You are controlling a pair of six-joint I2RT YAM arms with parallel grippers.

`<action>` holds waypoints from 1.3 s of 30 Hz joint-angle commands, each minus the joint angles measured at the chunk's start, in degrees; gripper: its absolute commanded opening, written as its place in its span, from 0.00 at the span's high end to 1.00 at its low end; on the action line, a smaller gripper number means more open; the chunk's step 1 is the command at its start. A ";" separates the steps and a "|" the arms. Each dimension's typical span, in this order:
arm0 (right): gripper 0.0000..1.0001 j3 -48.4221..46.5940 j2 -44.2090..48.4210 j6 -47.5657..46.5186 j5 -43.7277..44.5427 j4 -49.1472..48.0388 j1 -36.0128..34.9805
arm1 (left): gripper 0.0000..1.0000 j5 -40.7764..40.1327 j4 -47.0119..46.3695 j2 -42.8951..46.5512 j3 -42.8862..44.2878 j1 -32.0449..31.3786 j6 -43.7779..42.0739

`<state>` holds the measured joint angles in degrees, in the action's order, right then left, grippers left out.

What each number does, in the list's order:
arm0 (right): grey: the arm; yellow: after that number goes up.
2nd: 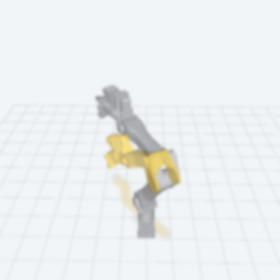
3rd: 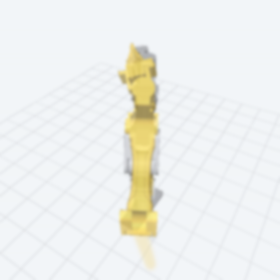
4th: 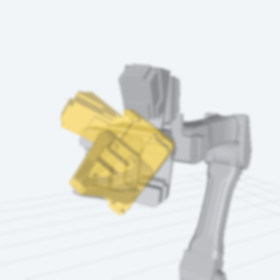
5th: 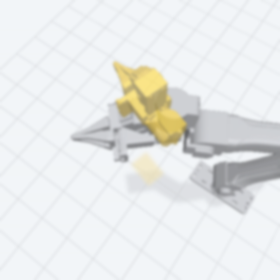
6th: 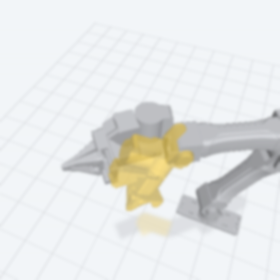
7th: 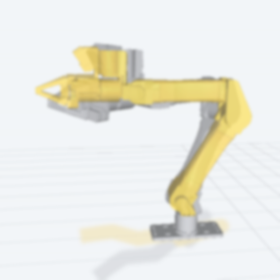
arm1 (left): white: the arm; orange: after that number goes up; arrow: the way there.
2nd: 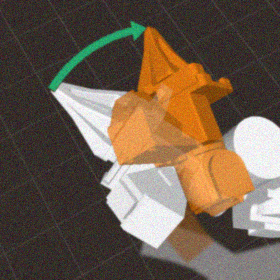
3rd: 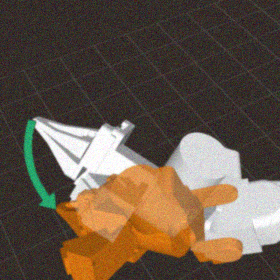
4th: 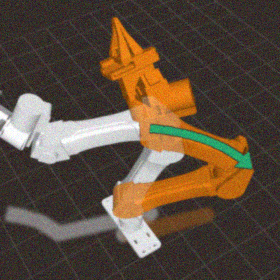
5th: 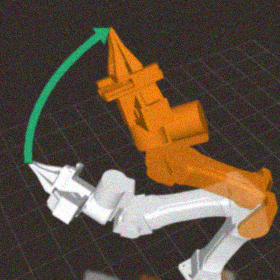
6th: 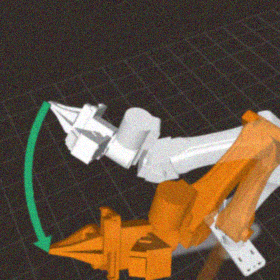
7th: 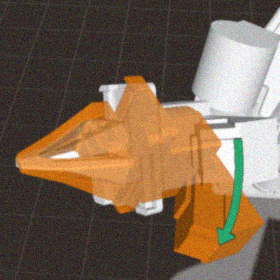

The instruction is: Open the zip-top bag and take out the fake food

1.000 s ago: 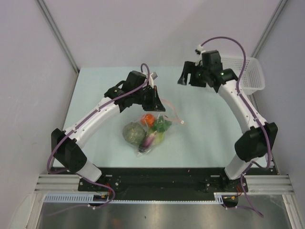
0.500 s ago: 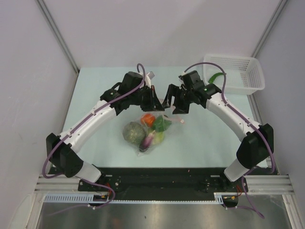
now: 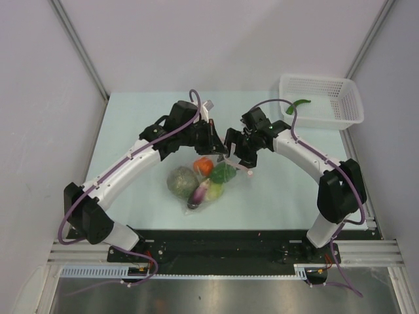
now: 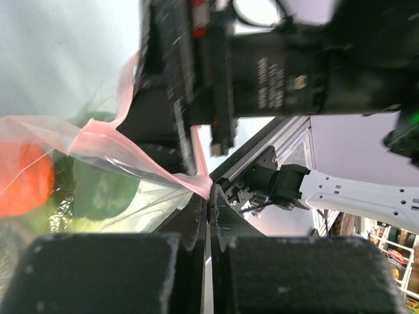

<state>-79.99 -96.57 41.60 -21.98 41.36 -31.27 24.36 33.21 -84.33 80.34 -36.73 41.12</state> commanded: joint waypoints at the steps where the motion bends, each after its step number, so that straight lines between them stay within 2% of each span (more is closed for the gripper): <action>1: 0.12 1.14 -1.51 -0.56 -2.63 -1.37 -1.60 | 1.00 0.87 -5.79 0.84 0.96 -0.27 1.41; 2: 0.12 1.06 -1.77 -0.39 -2.81 -1.72 -1.69 | 1.00 0.87 -5.88 0.84 0.96 -0.45 1.42; 6: 0.01 1.24 -3.35 -0.64 -4.91 -3.22 -2.31 | 1.00 1.22 -6.23 0.23 0.87 -1.06 1.68; 14: 0.00 3.86 -4.77 -13.03 -10.81 -4.54 -4.68 | 1.00 1.30 -5.70 -0.74 1.49 -1.85 1.42; 19: 0.00 6.51 -4.32 -18.56 -14.48 -9.02 -5.12 | 1.00 1.39 -4.82 -1.36 2.46 -1.85 0.80; 23: 0.00 7.12 -8.62 -20.07 -17.39 -7.62 -5.29 | 1.00 1.57 -4.47 -1.36 2.37 -1.85 0.54; 28: 0.01 7.83 -7.93 -18.58 -16.52 -10.69 -6.26 | 1.00 1.31 -4.38 -0.48 1.49 -1.85 0.45; 32: 0.13 7.83 -5.56 -16.03 -13.71 -11.39 -4.60 | 1.00 0.95 -4.74 0.31 0.00 -1.85 0.71; 36: 0.20 7.83 -2.14 -14.36 -10.98 -10.69 -2.14 | 1.00 0.78 -5.00 0.84 -1.32 -1.85 0.80; 37: 0.24 7.83 -1.69 -14.27 -10.89 -10.78 -1.35 | 1.00 0.86 -5.00 0.93 -1.41 -1.85 0.80; 38: 0.35 7.83 -1.34 -14.10 -11.07 -11.13 -1.08 | 1.00 0.69 -5.00 1.01 -1.58 -1.85 0.71; 39: 0.38 7.83 -0.99 -13.31 -11.33 -11.39 -0.90 | 1.00 0.69 -5.09 1.10 -1.67 -1.85 0.71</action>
<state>-72.01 -101.71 26.35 -34.76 31.31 -33.78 24.21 33.36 -86.54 78.65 -38.41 41.58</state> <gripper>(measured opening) 0.695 0.006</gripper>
